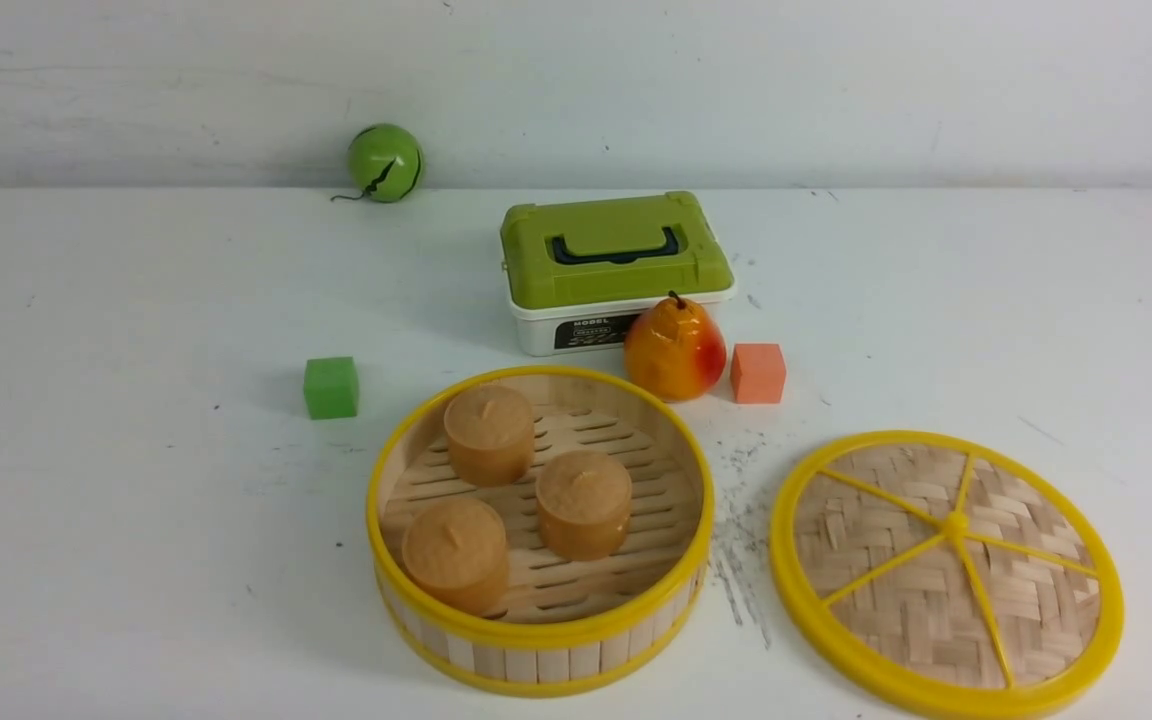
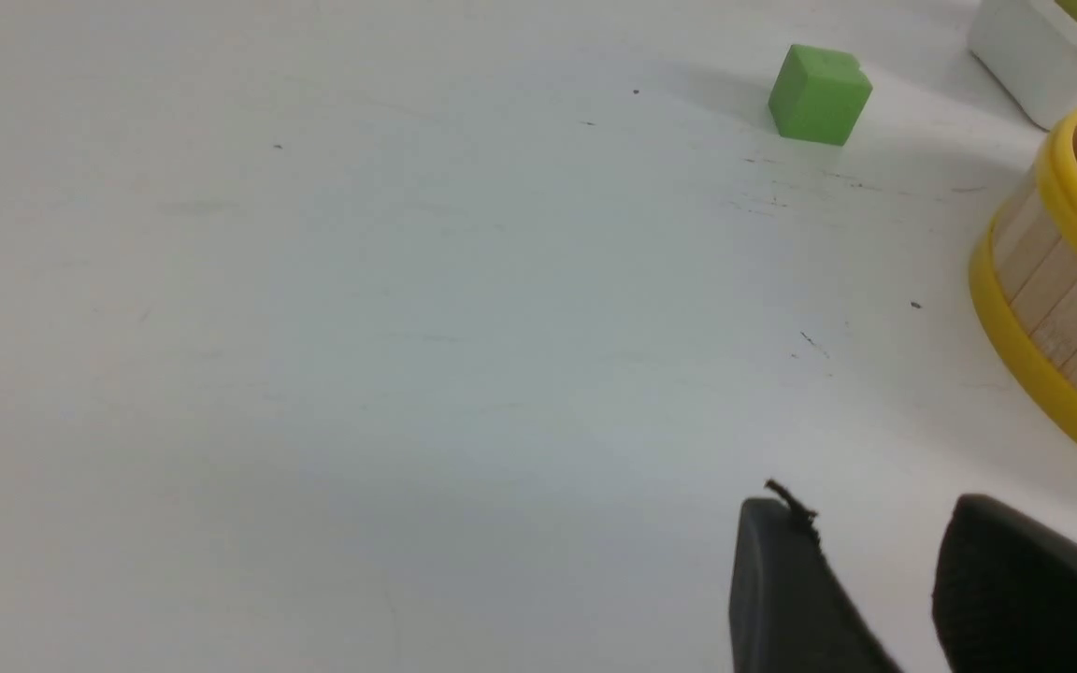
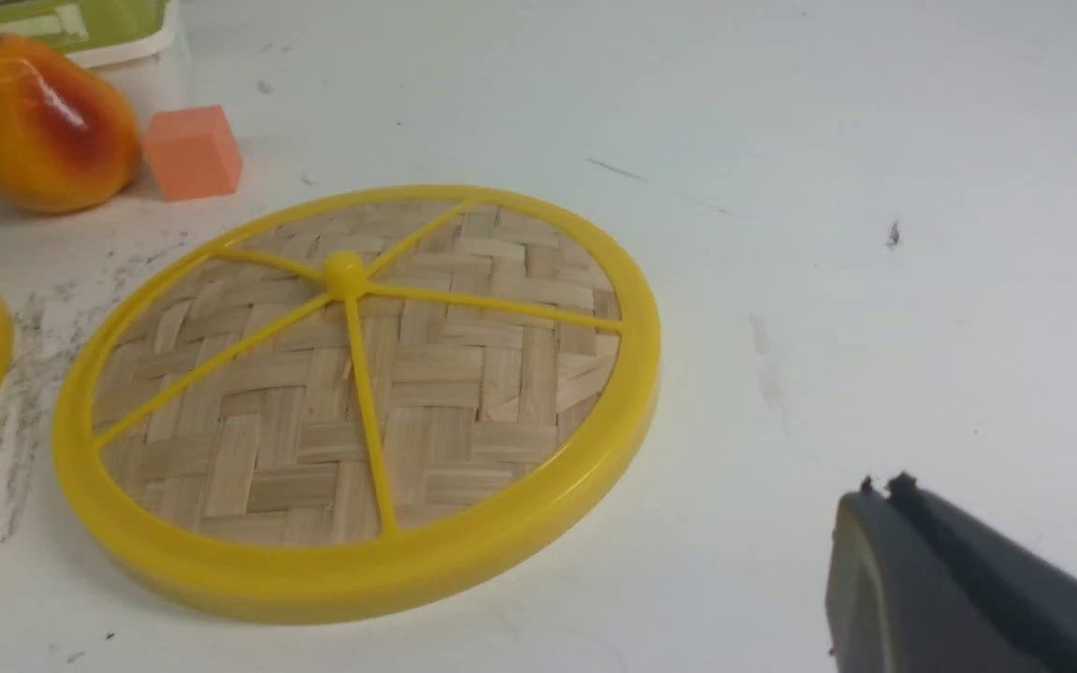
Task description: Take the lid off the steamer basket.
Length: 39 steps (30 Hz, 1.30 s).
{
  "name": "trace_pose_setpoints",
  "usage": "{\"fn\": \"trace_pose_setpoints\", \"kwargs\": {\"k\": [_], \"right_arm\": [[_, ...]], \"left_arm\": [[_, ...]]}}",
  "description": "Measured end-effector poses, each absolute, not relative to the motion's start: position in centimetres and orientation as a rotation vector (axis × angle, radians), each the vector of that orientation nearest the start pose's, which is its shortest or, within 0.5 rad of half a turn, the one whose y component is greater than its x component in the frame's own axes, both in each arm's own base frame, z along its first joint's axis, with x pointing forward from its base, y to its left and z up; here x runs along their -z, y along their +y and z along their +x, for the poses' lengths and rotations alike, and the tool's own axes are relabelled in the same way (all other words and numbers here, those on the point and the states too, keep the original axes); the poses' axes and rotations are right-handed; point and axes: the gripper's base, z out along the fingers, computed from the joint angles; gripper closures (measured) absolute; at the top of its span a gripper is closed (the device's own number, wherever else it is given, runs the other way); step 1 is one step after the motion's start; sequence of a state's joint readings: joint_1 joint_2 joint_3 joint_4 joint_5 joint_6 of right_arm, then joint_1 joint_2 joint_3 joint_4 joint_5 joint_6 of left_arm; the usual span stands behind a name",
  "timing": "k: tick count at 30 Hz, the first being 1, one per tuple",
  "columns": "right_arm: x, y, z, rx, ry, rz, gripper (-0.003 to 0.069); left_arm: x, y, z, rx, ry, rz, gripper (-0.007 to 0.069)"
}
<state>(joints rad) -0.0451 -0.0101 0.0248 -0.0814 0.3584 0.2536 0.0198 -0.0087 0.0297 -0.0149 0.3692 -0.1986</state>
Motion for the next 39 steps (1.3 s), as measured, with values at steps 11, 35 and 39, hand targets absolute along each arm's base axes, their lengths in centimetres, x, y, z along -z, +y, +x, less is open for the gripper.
{"fn": "trace_pose_setpoints", "kwargs": {"k": [11,35,39], "right_arm": [[-17.28,-0.34,5.21,-0.086,1.868,0.198,0.0677],[-17.28,-0.34,5.21,-0.086,1.868,0.198,0.0658],[-17.28,-0.34,5.21,-0.086,1.868,0.198,0.0652]], "left_arm": [[-17.04,0.06,5.28,0.138,1.864,-0.214,0.0385],[-17.04,0.06,5.28,0.138,1.864,-0.214,0.0385],[-17.04,0.06,5.28,0.138,1.864,-0.214,0.0385]]}}
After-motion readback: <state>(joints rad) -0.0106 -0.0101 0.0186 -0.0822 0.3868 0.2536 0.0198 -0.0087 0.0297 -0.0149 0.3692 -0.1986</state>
